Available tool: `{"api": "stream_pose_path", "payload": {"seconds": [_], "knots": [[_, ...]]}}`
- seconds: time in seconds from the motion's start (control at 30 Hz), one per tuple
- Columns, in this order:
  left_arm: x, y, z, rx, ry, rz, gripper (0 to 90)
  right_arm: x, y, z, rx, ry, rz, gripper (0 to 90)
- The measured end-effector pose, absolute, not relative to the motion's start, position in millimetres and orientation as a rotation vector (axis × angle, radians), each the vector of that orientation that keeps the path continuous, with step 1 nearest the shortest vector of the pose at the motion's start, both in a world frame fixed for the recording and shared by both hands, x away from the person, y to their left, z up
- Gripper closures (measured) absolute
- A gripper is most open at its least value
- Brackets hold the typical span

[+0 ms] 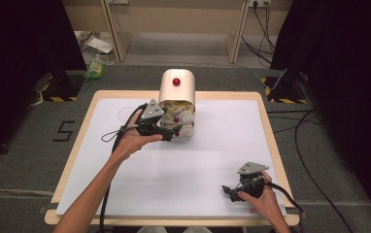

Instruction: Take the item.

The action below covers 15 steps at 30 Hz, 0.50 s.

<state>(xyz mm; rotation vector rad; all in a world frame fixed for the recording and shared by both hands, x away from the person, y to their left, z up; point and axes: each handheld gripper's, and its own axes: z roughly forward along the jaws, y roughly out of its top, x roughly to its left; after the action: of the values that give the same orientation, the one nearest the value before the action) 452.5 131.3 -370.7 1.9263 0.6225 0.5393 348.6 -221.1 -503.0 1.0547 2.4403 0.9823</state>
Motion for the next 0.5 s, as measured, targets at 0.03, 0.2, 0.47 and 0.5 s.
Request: {"api": "stream_pose_path", "payload": {"seconds": [0.03, 0.2, 0.47, 0.5], "knots": [[456, 129, -370, 1.934, 0.621, 0.543, 16.4, 349, -221, -503, 1.055, 2.440, 0.982, 0.2], [464, 124, -372, 1.966, 0.626, 0.552, 16.5, 349, -221, -503, 1.055, 2.440, 0.983, 0.2], [470, 124, -377, 1.989, 0.648, 0.531, 16.8, 349, -221, -503, 1.054, 2.440, 0.982, 0.2], [470, 124, -377, 1.990, 0.647, 0.529, 16.8, 349, -221, -503, 1.053, 2.440, 0.982, 0.2]]}}
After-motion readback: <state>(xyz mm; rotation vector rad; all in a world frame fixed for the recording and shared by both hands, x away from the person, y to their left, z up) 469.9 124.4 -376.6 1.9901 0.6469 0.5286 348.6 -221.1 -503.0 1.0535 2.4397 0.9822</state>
